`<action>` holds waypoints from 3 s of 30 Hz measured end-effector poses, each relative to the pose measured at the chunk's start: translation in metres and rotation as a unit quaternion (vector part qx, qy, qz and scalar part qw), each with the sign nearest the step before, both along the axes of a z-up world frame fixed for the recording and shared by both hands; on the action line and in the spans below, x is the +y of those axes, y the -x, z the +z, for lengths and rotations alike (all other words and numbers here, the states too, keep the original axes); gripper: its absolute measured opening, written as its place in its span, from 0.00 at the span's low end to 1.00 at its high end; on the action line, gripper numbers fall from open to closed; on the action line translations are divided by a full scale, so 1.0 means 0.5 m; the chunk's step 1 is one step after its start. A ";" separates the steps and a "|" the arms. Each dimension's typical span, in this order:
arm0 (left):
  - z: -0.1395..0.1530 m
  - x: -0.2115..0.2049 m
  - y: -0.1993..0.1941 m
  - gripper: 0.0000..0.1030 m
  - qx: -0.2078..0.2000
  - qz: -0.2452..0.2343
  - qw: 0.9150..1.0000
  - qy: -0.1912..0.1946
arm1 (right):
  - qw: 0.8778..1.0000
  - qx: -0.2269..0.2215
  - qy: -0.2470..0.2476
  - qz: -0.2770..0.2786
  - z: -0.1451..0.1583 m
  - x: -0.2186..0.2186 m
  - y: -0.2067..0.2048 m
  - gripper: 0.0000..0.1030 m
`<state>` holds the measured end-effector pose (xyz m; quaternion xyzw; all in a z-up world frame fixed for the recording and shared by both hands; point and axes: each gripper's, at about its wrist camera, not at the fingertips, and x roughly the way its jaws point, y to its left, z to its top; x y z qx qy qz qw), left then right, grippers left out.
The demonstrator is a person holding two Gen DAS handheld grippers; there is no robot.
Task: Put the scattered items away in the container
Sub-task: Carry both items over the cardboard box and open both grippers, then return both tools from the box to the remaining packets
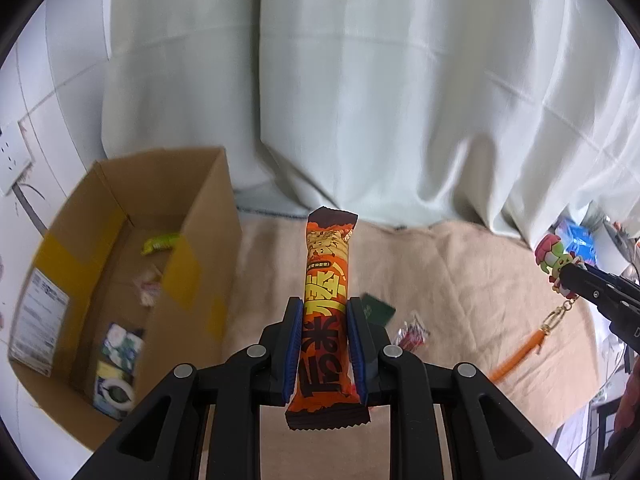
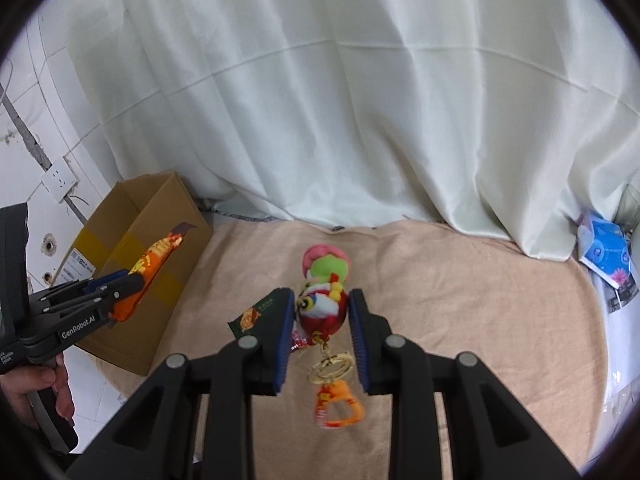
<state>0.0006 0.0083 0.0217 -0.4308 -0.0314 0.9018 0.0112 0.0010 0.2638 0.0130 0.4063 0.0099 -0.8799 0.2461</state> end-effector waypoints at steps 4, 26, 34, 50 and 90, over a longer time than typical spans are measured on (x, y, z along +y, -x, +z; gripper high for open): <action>0.060 -0.033 0.002 0.22 0.027 0.010 1.000 0.004 | 1.000 0.023 0.013 0.015 0.041 -0.022 0.001 0.30; 0.101 -0.449 -0.046 0.22 0.038 0.182 0.981 0.051 | 0.956 0.135 0.089 0.243 0.263 -0.520 -0.006 0.30; 0.003 -0.477 -0.080 0.22 0.000 0.197 0.980 0.029 | 0.949 0.075 0.071 0.298 0.168 -0.669 -0.035 0.30; -0.072 -0.470 -0.061 0.59 -0.054 0.213 0.975 0.032 | 0.954 0.008 0.020 0.298 0.008 -0.682 -0.021 0.74; 0.067 -0.012 0.053 1.00 0.105 0.007 0.994 0.004 | 0.994 0.112 -0.012 0.013 0.101 -0.063 0.090 1.00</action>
